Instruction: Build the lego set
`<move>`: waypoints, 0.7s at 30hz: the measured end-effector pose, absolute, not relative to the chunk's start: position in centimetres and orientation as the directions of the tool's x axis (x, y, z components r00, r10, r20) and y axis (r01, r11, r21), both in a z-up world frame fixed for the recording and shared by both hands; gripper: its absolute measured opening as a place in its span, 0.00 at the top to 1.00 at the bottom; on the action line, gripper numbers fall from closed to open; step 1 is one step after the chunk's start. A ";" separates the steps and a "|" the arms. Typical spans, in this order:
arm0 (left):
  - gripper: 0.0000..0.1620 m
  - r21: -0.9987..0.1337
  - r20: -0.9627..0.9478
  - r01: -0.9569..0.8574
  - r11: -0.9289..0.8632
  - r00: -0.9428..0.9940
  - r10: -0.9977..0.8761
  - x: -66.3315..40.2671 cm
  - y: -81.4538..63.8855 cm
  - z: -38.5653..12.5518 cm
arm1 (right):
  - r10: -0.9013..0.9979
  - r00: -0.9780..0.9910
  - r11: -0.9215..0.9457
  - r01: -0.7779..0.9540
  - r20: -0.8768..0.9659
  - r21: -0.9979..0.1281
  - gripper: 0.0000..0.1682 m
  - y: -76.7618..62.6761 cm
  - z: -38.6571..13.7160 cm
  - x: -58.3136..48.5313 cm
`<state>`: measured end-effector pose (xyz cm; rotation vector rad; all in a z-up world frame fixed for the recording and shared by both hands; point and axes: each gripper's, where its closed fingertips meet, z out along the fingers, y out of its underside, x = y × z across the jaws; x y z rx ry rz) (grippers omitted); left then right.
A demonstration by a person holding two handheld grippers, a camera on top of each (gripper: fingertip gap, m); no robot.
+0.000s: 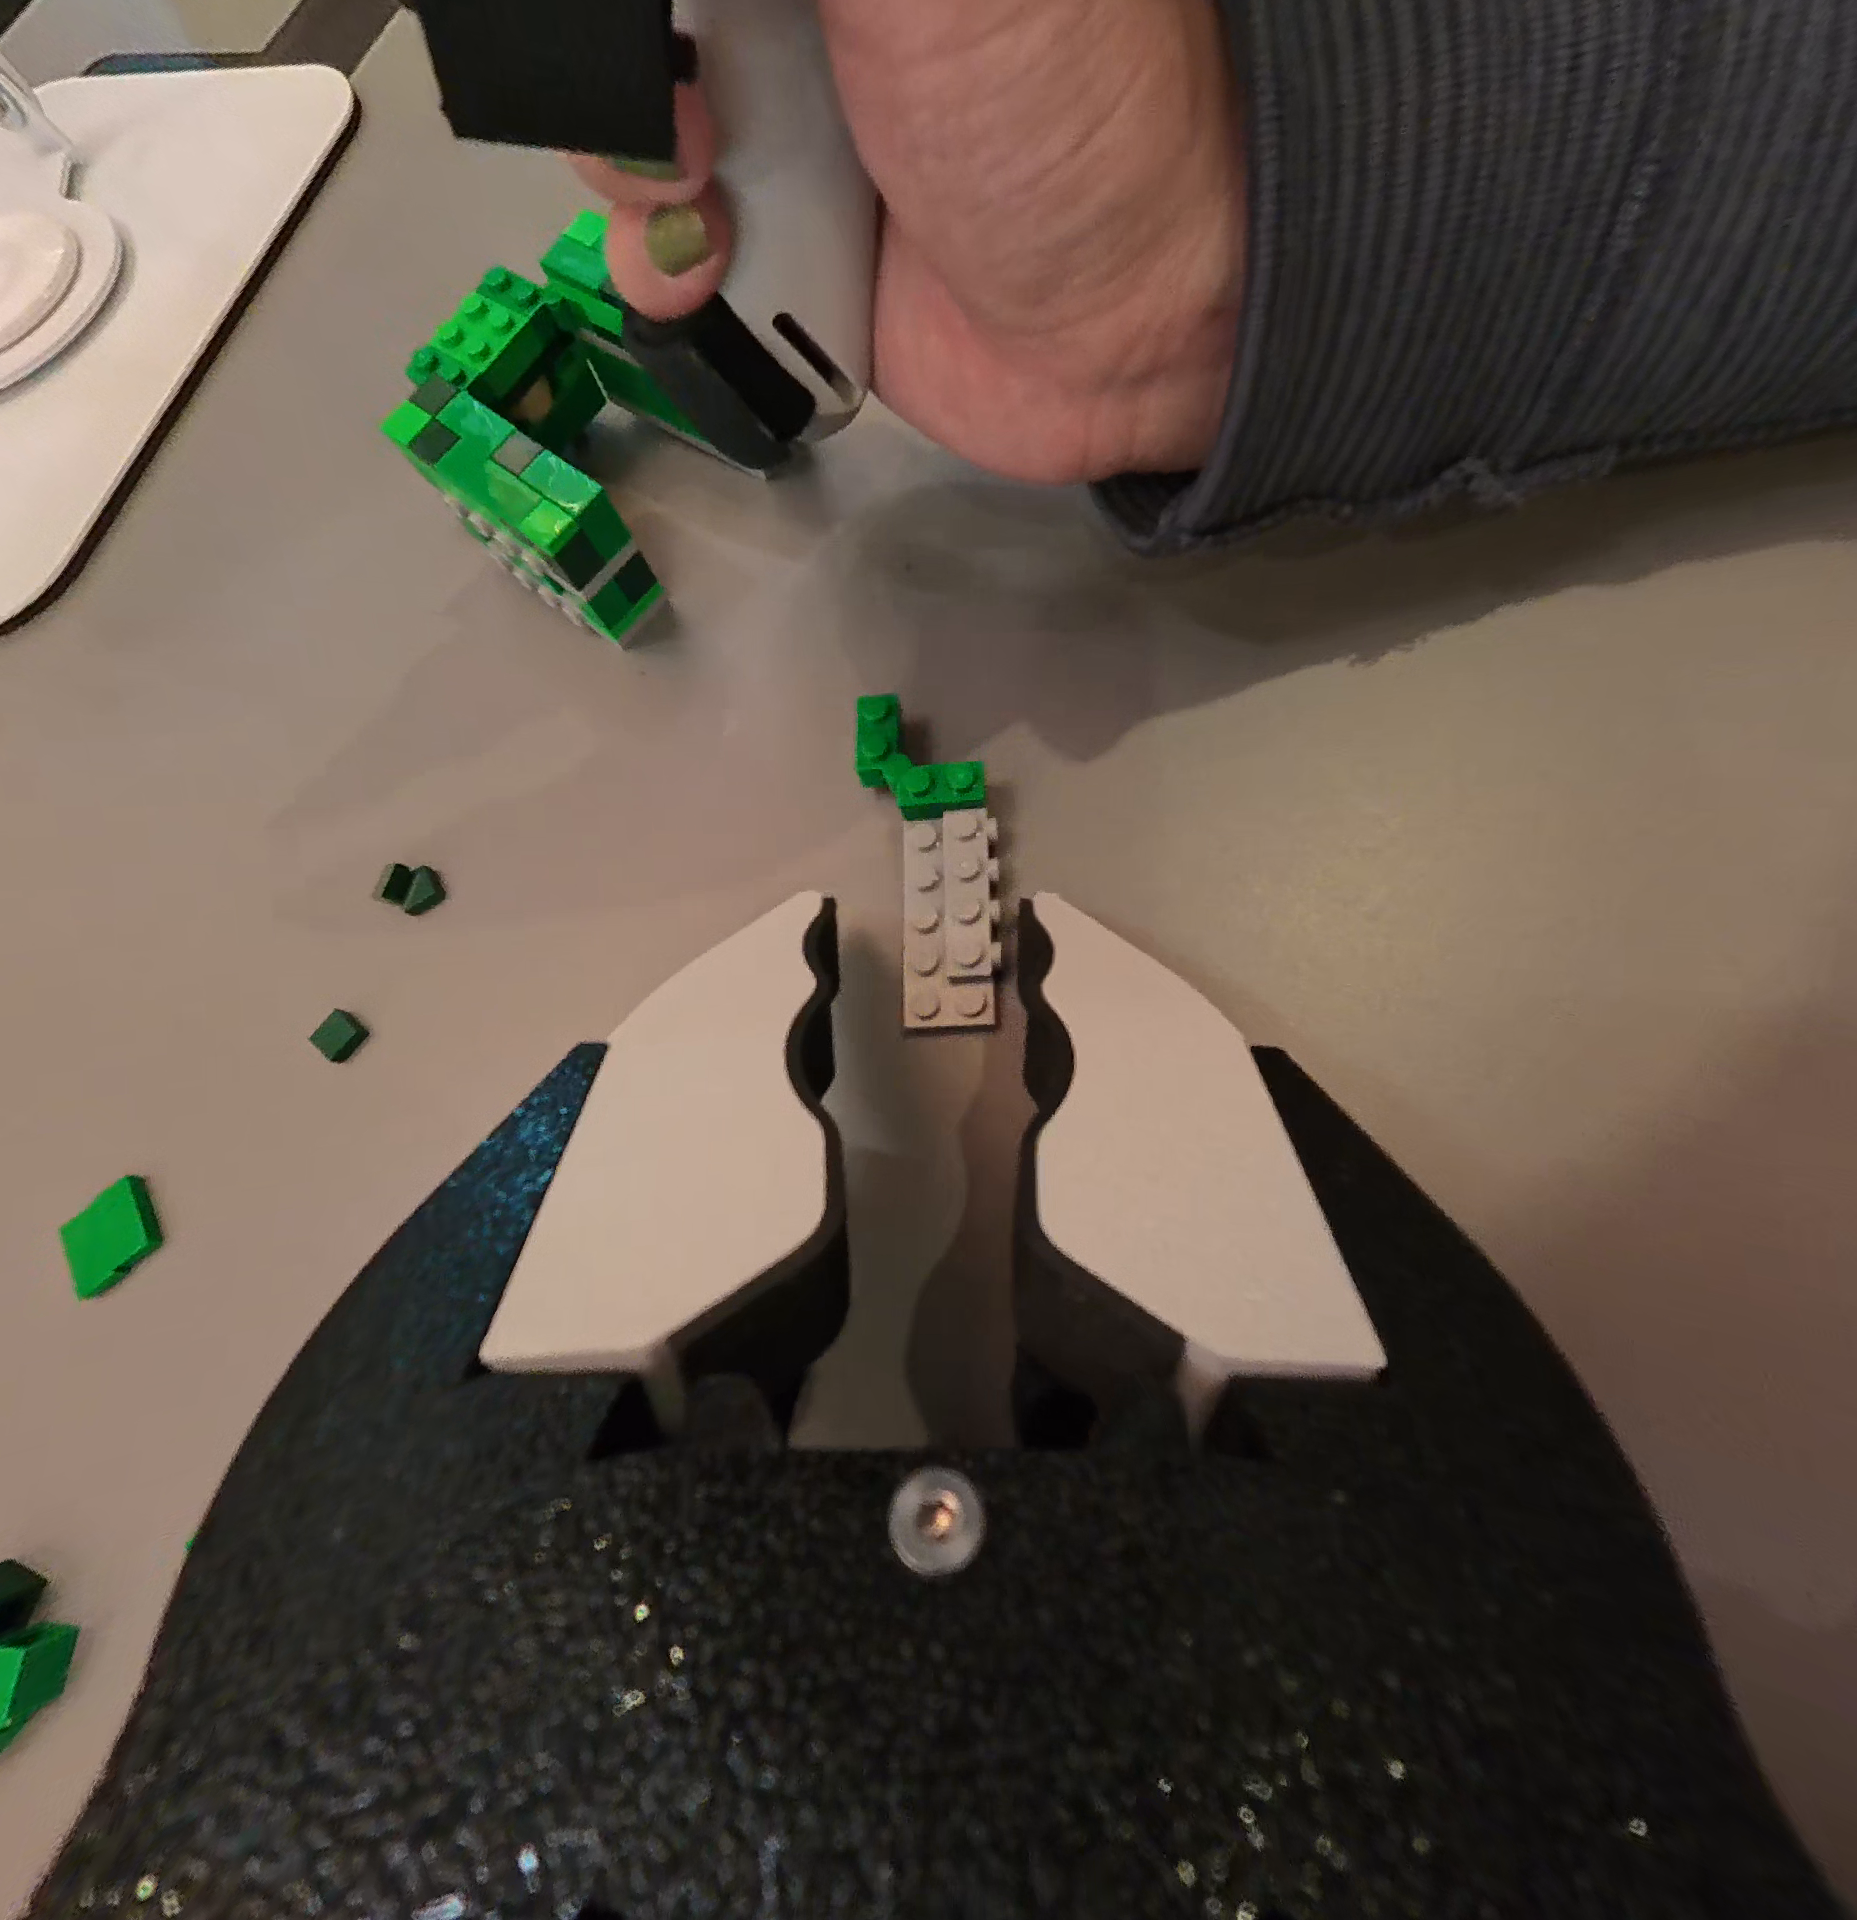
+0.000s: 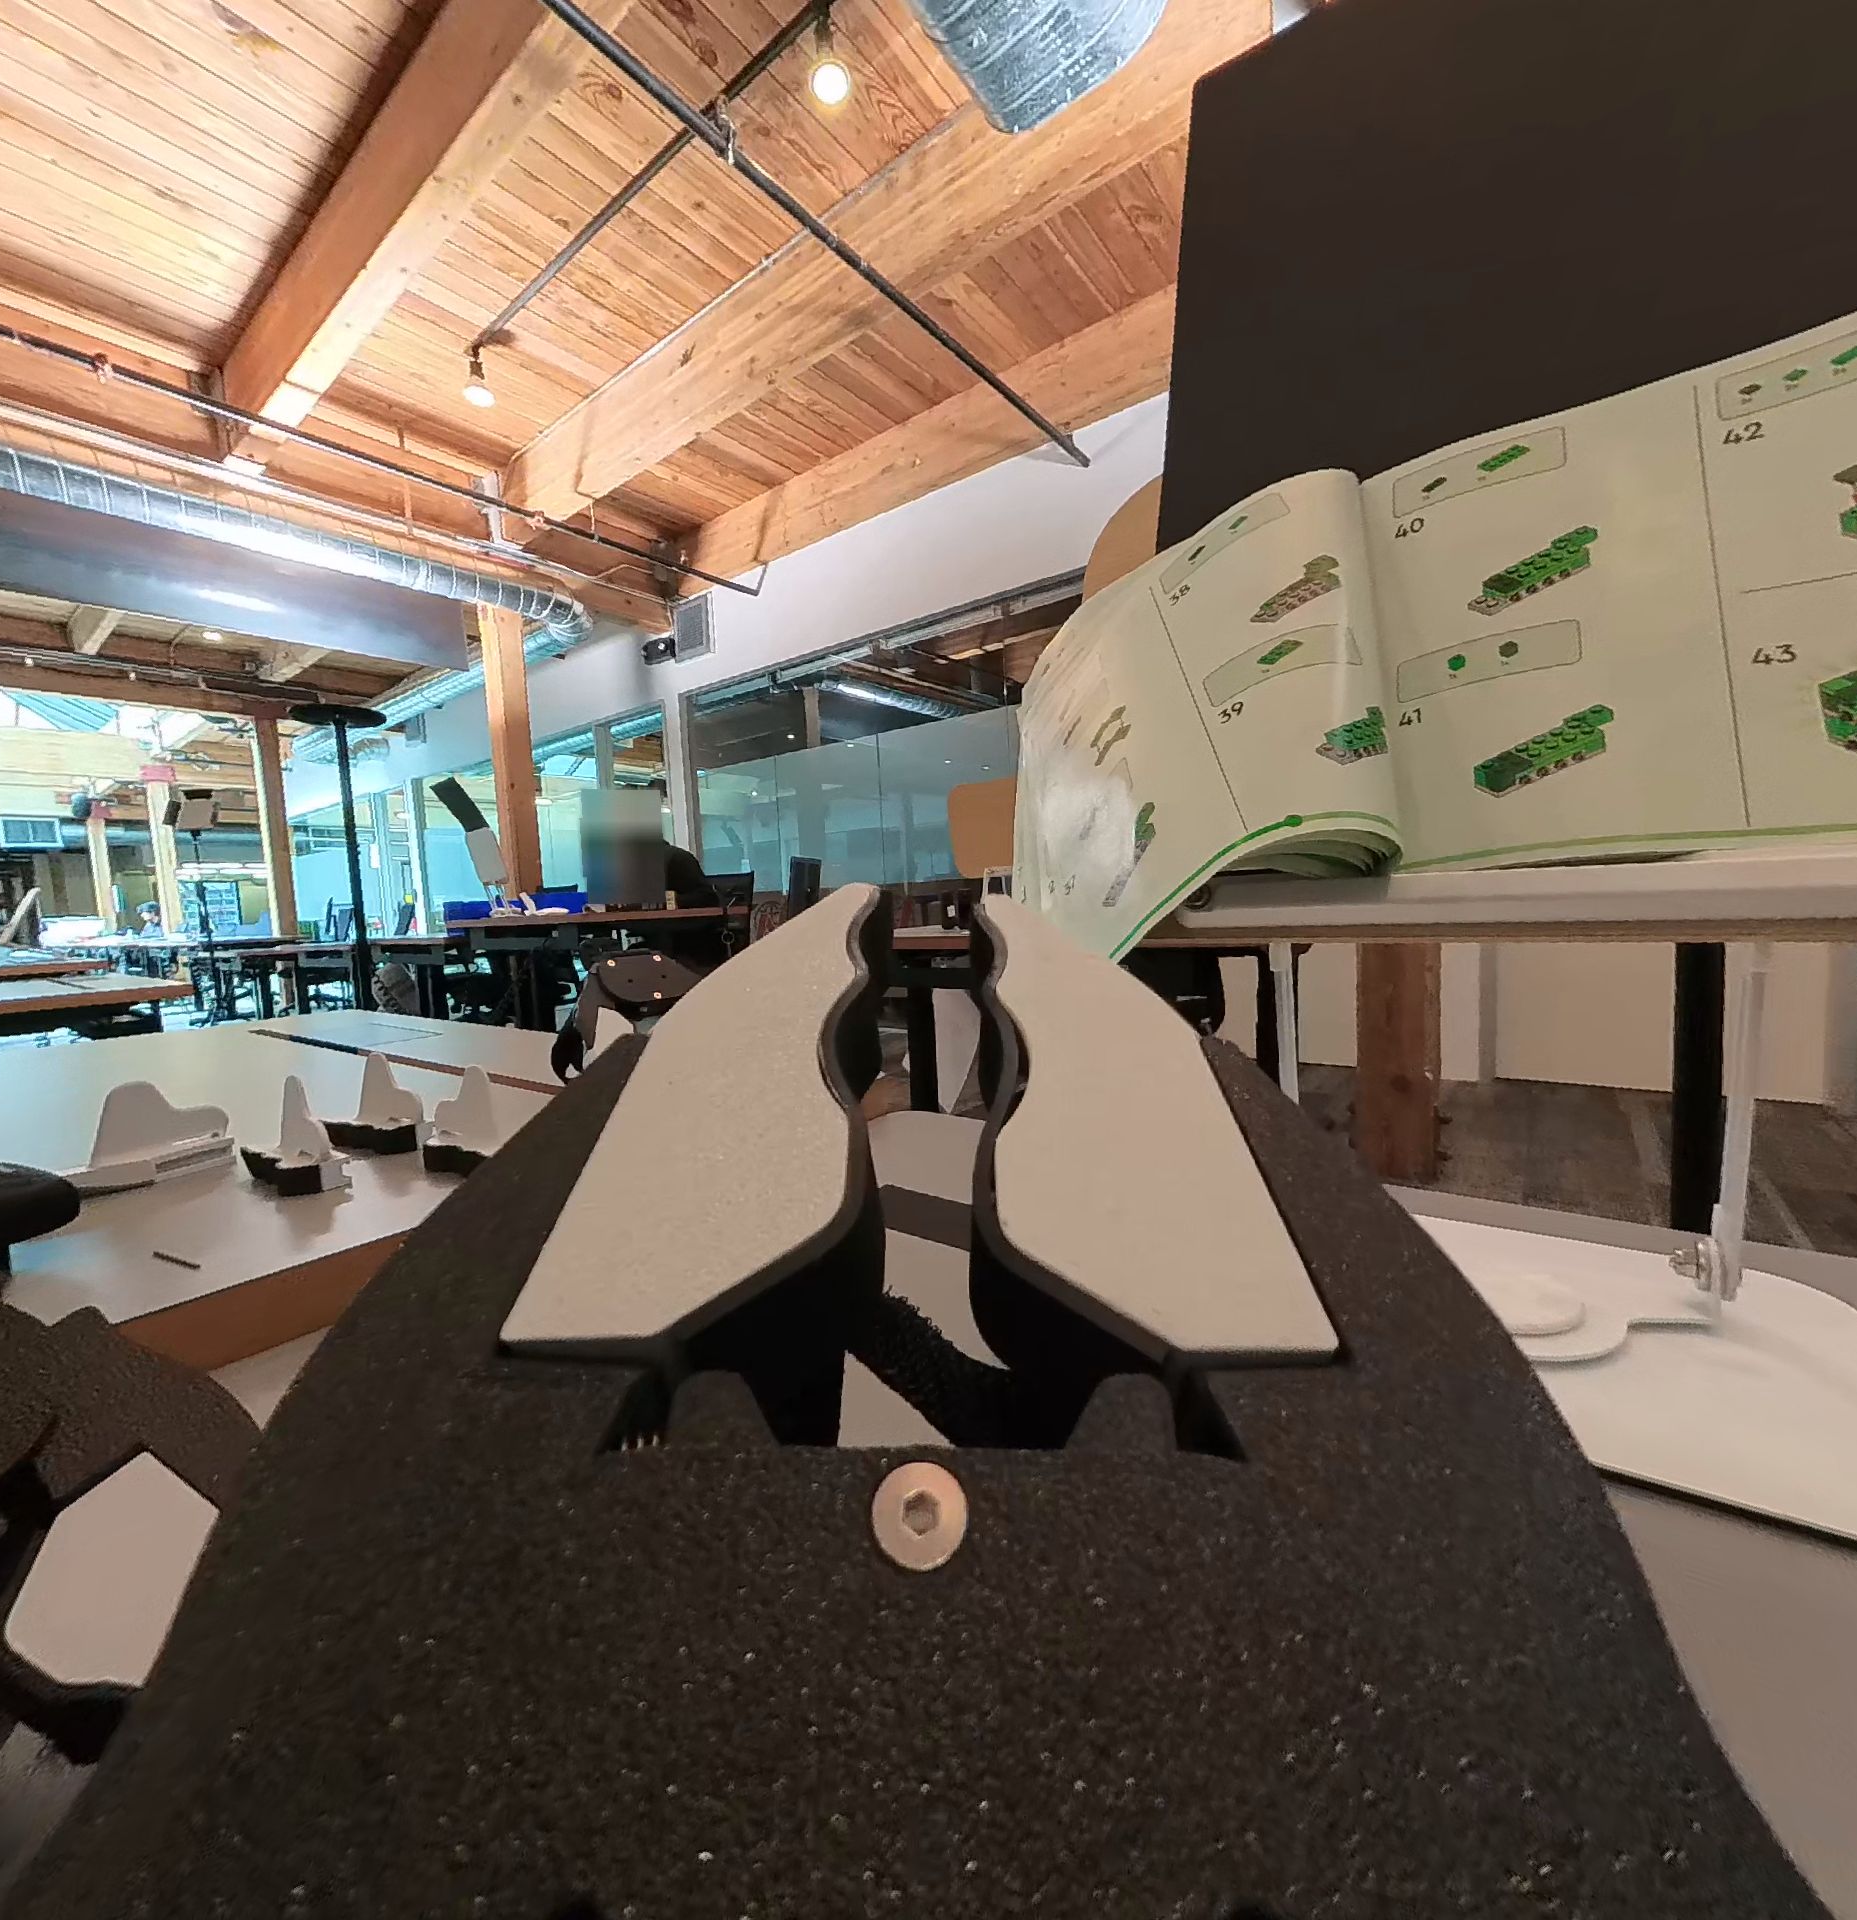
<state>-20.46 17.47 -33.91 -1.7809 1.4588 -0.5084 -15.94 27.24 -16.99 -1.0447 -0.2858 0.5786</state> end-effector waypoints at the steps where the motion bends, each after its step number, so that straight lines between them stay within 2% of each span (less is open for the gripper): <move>1: 0.79 -0.761 -0.156 -0.646 -0.057 0.267 -0.951 -20.5 17.5 -33.9 | 0.575 0.817 0.372 -0.312 -0.046 -0.874 0.92 27.2 -17.0 -16.0; 4: 0.77 -0.790 -0.146 -0.610 -0.060 0.282 -0.948 -20.6 17.4 -33.3 | 0.574 0.818 0.377 -0.307 -0.040 -0.874 0.92 27.2 -17.0 -16.0; 7: 0.80 -0.925 -0.140 -0.379 -0.020 0.388 -0.911 -22.0 18.4 -28.9 | 0.572 0.819 0.374 -0.313 -0.049 -0.873 0.92 27.3 -17.0 -15.8; 9: 0.81 -0.968 -0.207 -0.240 0.075 0.593 -0.778 -25.5 20.5 -25.3 | 0.572 0.819 0.369 -0.317 -0.056 -0.874 0.92 27.4 -17.0 -15.8; 12: 0.80 -0.960 -0.233 -0.120 0.252 0.842 -0.486 -31.8 21.7 -21.3 | 0.579 0.813 0.356 -0.320 -0.061 -0.878 0.92 27.5 -17.2 -16.0; 15: 0.79 -0.944 -0.278 -0.209 0.254 0.920 -0.275 -35.2 22.3 -21.3 | 0.588 0.807 0.346 -0.310 -0.053 -0.885 0.92 27.5 -17.4 -16.5; 17: 0.81 -0.924 -0.360 -0.313 0.220 0.907 -0.218 -35.1 22.9 -22.2 | 0.595 0.803 0.340 -0.302 -0.045 -0.891 0.92 27.5 -17.6 -16.9; 19: 0.83 -0.904 -0.420 -0.385 0.184 0.877 -0.231 -33.9 23.3 -23.4 | 0.598 0.801 0.344 -0.285 -0.026 -0.895 0.92 27.5 -17.7 -17.2; 21: 0.83 -0.912 -0.411 -0.376 0.166 0.846 -0.339 -31.5 23.2 -24.4 | 0.598 0.802 0.352 -0.272 -0.008 -0.896 0.92 27.4 -17.7 -17.3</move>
